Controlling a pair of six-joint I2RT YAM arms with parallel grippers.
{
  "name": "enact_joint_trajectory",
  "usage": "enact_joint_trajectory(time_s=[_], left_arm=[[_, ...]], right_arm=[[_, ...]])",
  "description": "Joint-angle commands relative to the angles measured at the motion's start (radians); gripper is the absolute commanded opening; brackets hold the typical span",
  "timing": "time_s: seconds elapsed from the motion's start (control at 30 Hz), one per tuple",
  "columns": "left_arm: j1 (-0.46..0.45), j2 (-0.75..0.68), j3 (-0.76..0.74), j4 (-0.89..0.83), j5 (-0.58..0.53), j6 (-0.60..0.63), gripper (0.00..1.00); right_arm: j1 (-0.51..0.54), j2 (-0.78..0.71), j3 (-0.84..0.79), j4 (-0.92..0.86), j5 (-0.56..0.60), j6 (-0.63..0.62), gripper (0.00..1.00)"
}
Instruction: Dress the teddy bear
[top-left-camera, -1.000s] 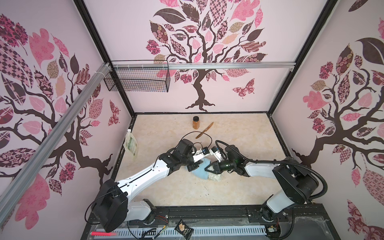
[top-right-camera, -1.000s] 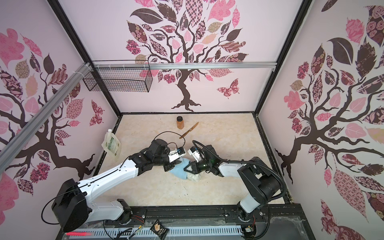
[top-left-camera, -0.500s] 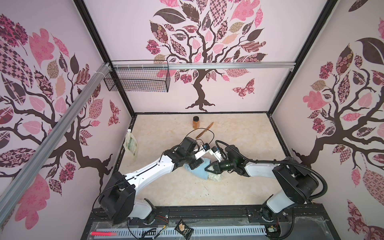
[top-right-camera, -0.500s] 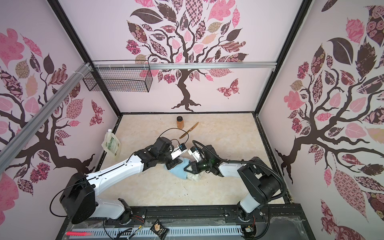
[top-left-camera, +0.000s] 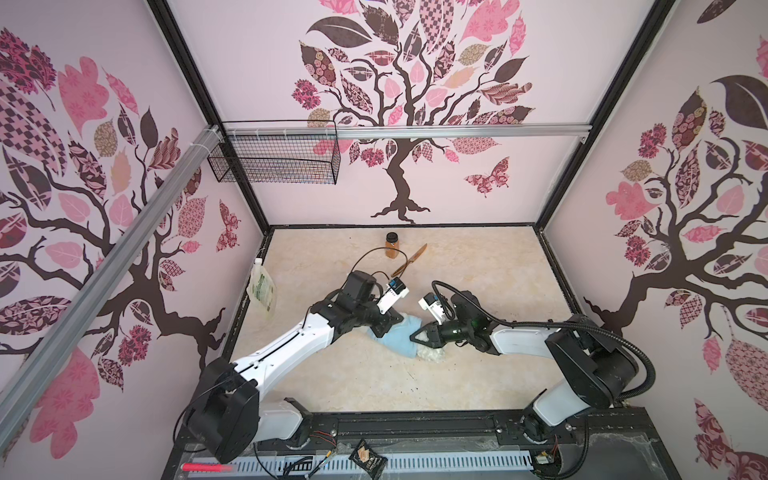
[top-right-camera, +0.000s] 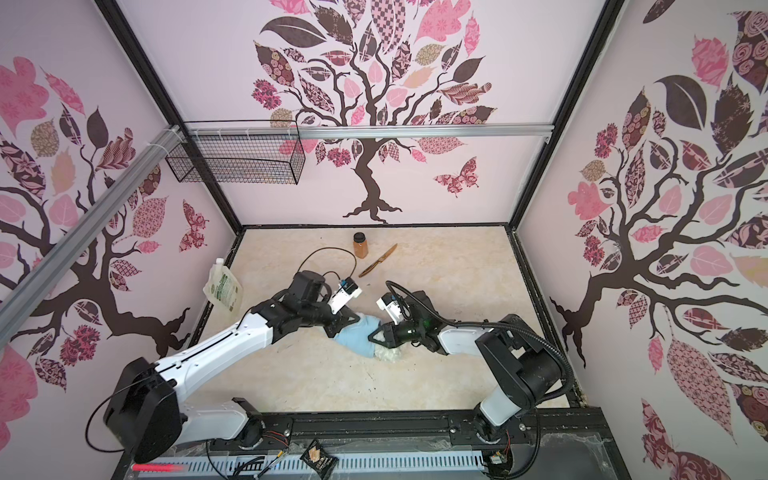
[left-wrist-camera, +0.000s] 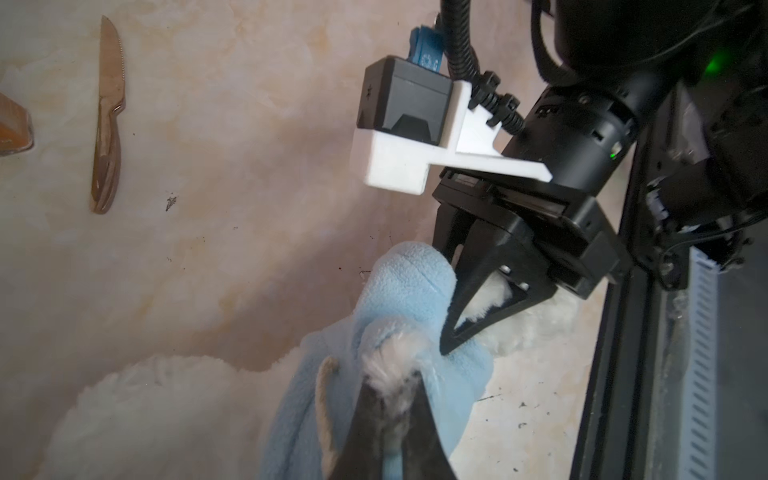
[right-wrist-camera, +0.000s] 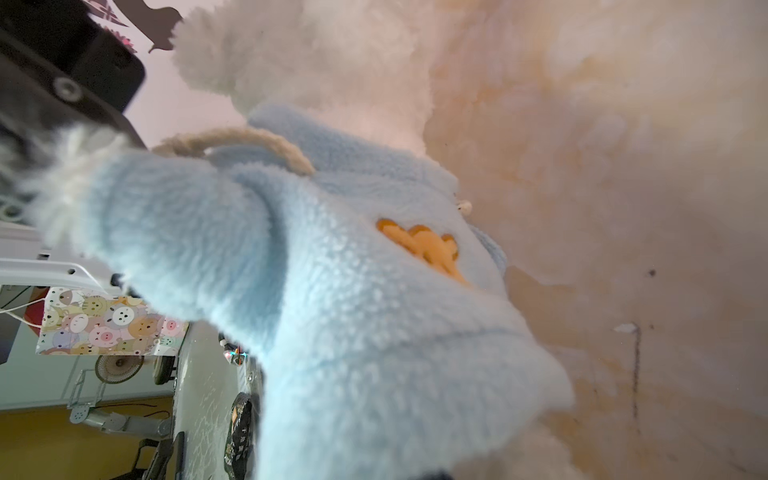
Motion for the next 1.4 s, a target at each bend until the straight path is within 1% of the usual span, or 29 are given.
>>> enact_joint_trajectory(time_s=[0.0, 0.1, 0.17, 0.23, 0.3, 0.43, 0.57, 0.6, 0.63, 0.67, 0.73, 0.8, 0.87, 1.03, 1.17, 1.2, 1.37], left_arm=[[0.063, -0.122, -0.080, 0.317, 0.175, -0.267, 0.00], [0.146, -0.164, -0.166, 0.549, 0.255, -0.506, 0.00], [0.199, -0.182, -0.240, 0.730, 0.270, -0.683, 0.00], [0.231, -0.192, -0.288, 0.822, 0.273, -0.777, 0.00], [0.240, -0.207, -0.309, 0.815, 0.271, -0.783, 0.00], [0.241, -0.248, -0.325, 0.692, 0.244, -0.695, 0.00], [0.240, -0.269, -0.338, 0.593, 0.213, -0.634, 0.00], [0.229, -0.267, -0.321, 0.511, 0.200, -0.565, 0.00], [0.205, -0.269, -0.291, 0.372, 0.157, -0.462, 0.00], [0.173, -0.271, -0.262, 0.268, 0.097, -0.364, 0.00], [0.088, -0.264, -0.203, 0.091, -0.044, -0.163, 0.10], [0.059, -0.249, -0.169, 0.019, -0.103, -0.083, 0.20], [0.058, -0.241, -0.140, -0.005, -0.110, -0.053, 0.27], [0.050, -0.258, -0.107, 0.047, -0.083, -0.008, 0.42], [0.020, -0.222, -0.056, 0.037, -0.074, 0.057, 0.49], [-0.003, -0.202, -0.035, 0.021, -0.088, 0.090, 0.50], [-0.143, -0.090, 0.057, -0.043, -0.240, 0.259, 0.54]], right_arm=[[-0.041, 0.004, -0.054, -0.059, 0.095, 0.035, 0.02], [-0.053, 0.013, -0.072, -0.061, 0.128, 0.043, 0.02], [-0.053, 0.019, -0.077, -0.063, 0.144, 0.050, 0.01], [-0.054, 0.027, -0.081, -0.058, 0.155, 0.059, 0.01], [-0.054, 0.030, -0.082, -0.056, 0.156, 0.064, 0.02], [-0.054, 0.019, -0.077, -0.066, 0.165, 0.056, 0.04], [-0.053, -0.019, -0.072, -0.063, 0.158, 0.031, 0.06], [-0.053, -0.029, -0.073, -0.054, 0.144, 0.026, 0.06], [-0.052, -0.040, -0.072, -0.041, 0.125, 0.021, 0.06], [-0.049, -0.046, -0.071, -0.027, 0.107, 0.019, 0.06], [-0.036, -0.057, -0.064, -0.013, 0.068, 0.006, 0.06], [-0.014, -0.058, -0.051, -0.024, 0.050, -0.018, 0.06], [0.006, -0.053, -0.041, -0.034, 0.038, -0.039, 0.05], [0.020, -0.030, -0.040, -0.018, 0.018, -0.028, 0.05], [0.023, -0.027, -0.036, -0.019, 0.019, -0.030, 0.05], [0.023, -0.026, -0.035, -0.019, 0.018, -0.031, 0.05], [0.024, -0.017, -0.031, -0.012, 0.013, -0.026, 0.05]])
